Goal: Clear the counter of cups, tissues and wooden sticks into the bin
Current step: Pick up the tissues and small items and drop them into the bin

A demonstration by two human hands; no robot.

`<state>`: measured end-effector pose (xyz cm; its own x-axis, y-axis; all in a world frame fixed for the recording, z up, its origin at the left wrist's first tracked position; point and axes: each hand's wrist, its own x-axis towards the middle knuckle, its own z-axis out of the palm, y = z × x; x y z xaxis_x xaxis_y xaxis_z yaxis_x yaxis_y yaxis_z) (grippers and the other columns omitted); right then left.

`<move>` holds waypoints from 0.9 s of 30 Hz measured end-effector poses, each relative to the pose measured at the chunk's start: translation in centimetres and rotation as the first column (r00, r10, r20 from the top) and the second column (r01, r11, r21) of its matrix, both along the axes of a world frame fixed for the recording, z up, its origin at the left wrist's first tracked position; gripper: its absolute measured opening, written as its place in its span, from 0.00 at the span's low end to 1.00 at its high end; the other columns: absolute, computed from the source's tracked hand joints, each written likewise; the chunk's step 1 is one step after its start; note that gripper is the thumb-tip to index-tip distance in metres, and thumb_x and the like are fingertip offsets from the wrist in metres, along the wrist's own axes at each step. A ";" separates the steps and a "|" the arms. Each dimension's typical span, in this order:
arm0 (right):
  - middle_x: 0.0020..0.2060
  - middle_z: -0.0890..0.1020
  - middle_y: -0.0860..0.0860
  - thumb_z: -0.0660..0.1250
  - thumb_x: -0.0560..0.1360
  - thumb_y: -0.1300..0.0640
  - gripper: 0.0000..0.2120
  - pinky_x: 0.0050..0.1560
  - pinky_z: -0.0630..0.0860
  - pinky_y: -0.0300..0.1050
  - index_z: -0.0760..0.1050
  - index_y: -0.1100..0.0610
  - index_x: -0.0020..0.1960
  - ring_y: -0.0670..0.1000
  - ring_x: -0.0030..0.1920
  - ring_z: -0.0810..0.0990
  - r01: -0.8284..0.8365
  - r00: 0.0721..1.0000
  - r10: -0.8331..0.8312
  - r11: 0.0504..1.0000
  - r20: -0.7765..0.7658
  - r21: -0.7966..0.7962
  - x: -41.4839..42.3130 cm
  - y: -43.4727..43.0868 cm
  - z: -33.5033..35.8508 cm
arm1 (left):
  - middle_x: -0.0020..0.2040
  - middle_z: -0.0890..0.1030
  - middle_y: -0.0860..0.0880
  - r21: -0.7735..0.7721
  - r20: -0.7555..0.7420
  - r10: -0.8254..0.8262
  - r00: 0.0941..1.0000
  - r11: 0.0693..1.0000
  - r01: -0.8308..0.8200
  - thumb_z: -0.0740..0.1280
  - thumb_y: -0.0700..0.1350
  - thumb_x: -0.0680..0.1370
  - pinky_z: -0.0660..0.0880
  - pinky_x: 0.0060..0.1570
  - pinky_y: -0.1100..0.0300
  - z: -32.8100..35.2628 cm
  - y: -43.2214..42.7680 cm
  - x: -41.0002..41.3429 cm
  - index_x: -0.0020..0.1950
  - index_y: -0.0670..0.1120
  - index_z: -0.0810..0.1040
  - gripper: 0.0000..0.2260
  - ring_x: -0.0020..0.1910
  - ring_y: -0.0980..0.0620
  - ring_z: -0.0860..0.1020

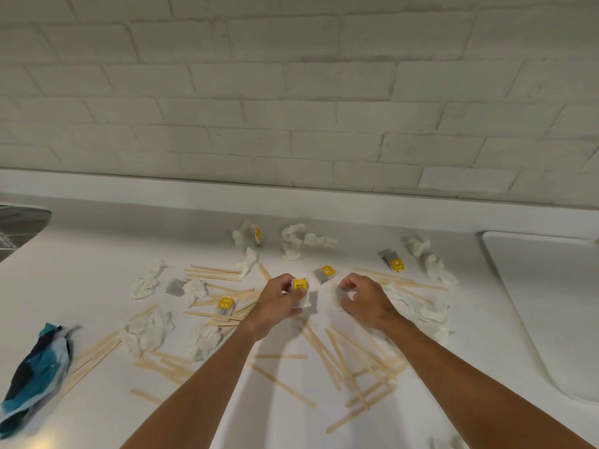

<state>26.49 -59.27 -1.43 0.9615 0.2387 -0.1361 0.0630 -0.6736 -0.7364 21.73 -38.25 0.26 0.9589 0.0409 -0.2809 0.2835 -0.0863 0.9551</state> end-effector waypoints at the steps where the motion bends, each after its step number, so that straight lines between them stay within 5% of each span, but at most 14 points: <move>1: 0.52 0.78 0.49 0.68 0.70 0.57 0.12 0.57 0.76 0.48 0.77 0.51 0.54 0.49 0.56 0.77 -0.028 0.999 0.028 0.999 -0.017 -0.034 0.2 0.1 -0.3 | 0.44 0.73 0.47 0.000 0.000 0.004 1.000 1.000 -0.004 0.67 0.41 0.79 0.81 0.51 0.52 -0.1 0.2 0.3 0.44 0.46 0.76 0.04 0.44 0.53 0.77; 5: 0.58 0.73 0.50 0.67 0.72 0.57 0.23 0.61 0.71 0.46 0.71 0.49 0.67 0.51 0.60 0.73 -0.084 0.996 0.085 0.978 -0.007 -0.192 1.0 0.9 -1.1 | 0.51 0.80 0.43 0.009 0.005 0.012 1.000 1.000 -0.012 0.66 0.40 0.79 0.80 0.43 0.59 -0.5 1.0 1.5 0.49 0.43 0.75 0.01 0.47 0.49 0.83; 9: 0.51 0.76 0.51 0.65 0.72 0.59 0.16 0.54 0.73 0.46 0.76 0.50 0.58 0.52 0.54 0.75 -0.080 0.995 0.089 0.975 0.033 -0.208 1.5 1.2 -1.0 | 0.55 0.79 0.36 -0.034 0.046 0.008 0.999 0.999 -0.007 0.64 0.35 0.79 0.80 0.45 0.57 -1.3 1.2 2.1 0.56 0.47 0.74 0.09 0.49 0.47 0.81; 12: 0.41 0.79 0.50 0.64 0.71 0.62 0.09 0.41 0.73 0.41 0.75 0.48 0.42 0.51 0.44 0.77 0.006 0.999 0.000 0.992 0.050 -0.125 1.6 1.1 -0.7 | 0.59 0.75 0.34 -0.060 0.073 0.007 0.997 0.998 -0.003 0.63 0.33 0.79 0.80 0.46 0.58 -1.8 1.0 2.4 0.64 0.52 0.75 0.18 0.53 0.45 0.79; 15: 0.36 0.79 0.51 0.69 0.70 0.65 0.09 0.33 0.69 0.30 0.77 0.50 0.39 0.48 0.36 0.76 0.096 0.995 -0.097 0.994 0.003 0.047 1.7 1.1 -0.1 | 0.61 0.75 0.38 -0.043 0.095 0.013 0.995 0.999 -0.009 0.61 0.33 0.79 0.81 0.49 0.55 -1.9 0.6 2.3 0.67 0.50 0.75 0.19 0.55 0.47 0.78; 21: 0.35 0.82 0.51 0.74 0.70 0.62 0.05 0.41 0.74 0.40 0.80 0.53 0.42 0.46 0.36 0.79 0.113 0.993 -0.096 0.940 -0.069 0.322 1.8 2.1 1.8 | 0.52 0.77 0.43 -0.119 0.033 -0.067 0.997 0.990 0.070 0.61 0.40 0.82 0.80 0.51 0.59 -0.4 -0.4 1.9 0.58 0.43 0.79 0.09 0.55 0.46 0.81; 27: 0.39 0.84 0.49 0.69 0.73 0.65 0.08 0.46 0.79 0.43 0.84 0.56 0.47 0.46 0.41 0.81 0.058 0.995 -0.027 0.932 -0.092 0.358 1.4 3.2 2.6 | 0.56 0.80 0.38 -0.161 -0.046 -0.101 0.994 0.983 0.093 0.57 0.51 0.84 0.80 0.50 0.57 0.4 -0.6 1.7 0.58 0.42 0.80 0.16 0.55 0.43 0.82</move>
<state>27.90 -56.03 1.15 0.9605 0.2462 -0.1294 -0.0324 -0.3628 -0.9313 23.45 -38.87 0.65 0.9395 -0.1008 -0.3273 0.3321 0.0354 0.9426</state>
